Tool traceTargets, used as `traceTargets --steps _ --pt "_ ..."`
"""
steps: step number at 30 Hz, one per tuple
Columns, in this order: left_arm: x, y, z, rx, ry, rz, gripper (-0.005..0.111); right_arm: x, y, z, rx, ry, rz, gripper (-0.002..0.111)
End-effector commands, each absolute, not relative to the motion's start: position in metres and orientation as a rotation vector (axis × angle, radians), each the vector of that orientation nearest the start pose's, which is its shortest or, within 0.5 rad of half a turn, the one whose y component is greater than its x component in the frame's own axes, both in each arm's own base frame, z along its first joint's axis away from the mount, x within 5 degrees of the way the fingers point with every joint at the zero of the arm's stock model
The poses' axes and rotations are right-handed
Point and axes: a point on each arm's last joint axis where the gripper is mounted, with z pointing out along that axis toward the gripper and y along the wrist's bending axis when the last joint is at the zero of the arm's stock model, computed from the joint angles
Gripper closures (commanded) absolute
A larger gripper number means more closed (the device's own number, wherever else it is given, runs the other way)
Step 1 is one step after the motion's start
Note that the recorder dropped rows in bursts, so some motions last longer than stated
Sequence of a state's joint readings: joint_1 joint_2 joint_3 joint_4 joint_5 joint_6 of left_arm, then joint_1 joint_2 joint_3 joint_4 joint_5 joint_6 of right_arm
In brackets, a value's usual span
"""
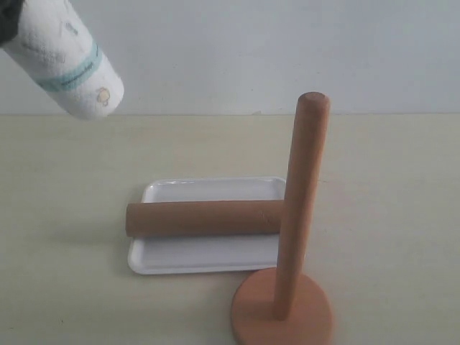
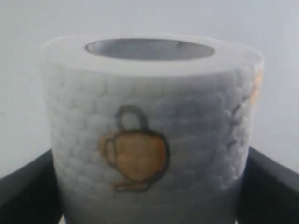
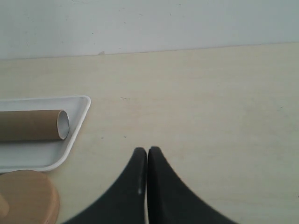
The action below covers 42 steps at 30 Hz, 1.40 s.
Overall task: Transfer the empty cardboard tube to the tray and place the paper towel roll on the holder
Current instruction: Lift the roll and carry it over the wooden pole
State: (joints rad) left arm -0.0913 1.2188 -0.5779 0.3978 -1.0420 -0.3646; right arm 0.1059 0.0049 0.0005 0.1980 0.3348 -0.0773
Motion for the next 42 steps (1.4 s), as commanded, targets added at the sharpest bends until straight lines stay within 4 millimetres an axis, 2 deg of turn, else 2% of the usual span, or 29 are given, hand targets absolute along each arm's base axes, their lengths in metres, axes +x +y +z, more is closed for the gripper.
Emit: traceTargets --steps 1,5,8,12,17,24,28,33,36,42 --pt "0.201 -0.061 0.371 0.346 0.986 -0.598 0.103 0.053 0.011 0.184 -0.046 1.815 0.199 0.108" --pt "0.181 -0.073 0.394 0.523 0.946 -0.661 0.103 0.053 0.011 0.184 -0.046 1.815 0.199 0.108" --pt "0.174 -0.077 0.405 0.551 0.953 -0.769 0.103 0.053 0.011 0.184 -0.046 1.815 0.199 0.108" --pt "0.163 -0.08 0.417 0.594 0.864 -0.879 0.103 0.053 0.011 0.184 -0.046 1.815 0.199 0.108" --pt "0.159 -0.086 0.425 0.619 0.828 -0.916 0.103 0.053 0.011 0.184 -0.046 1.815 0.199 0.108" --pt "0.16 -0.109 0.444 0.636 0.843 -0.991 0.103 0.053 0.011 0.184 -0.046 1.815 0.199 0.108" --pt "0.167 -0.128 0.441 0.664 0.872 -1.048 0.103 0.053 0.011 0.184 -0.046 1.815 0.199 0.108" --pt "0.186 -0.162 0.416 0.712 0.934 -1.117 0.103 0.053 0.011 0.184 -0.046 1.815 0.199 0.108" --pt "0.192 -0.173 0.413 0.676 0.918 -1.146 0.103 0.053 0.011 0.184 -0.046 1.815 0.199 0.108" --pt "0.198 -0.192 0.404 0.721 0.975 -1.152 0.103 0.053 0.011 0.184 -0.046 1.815 0.199 0.108"
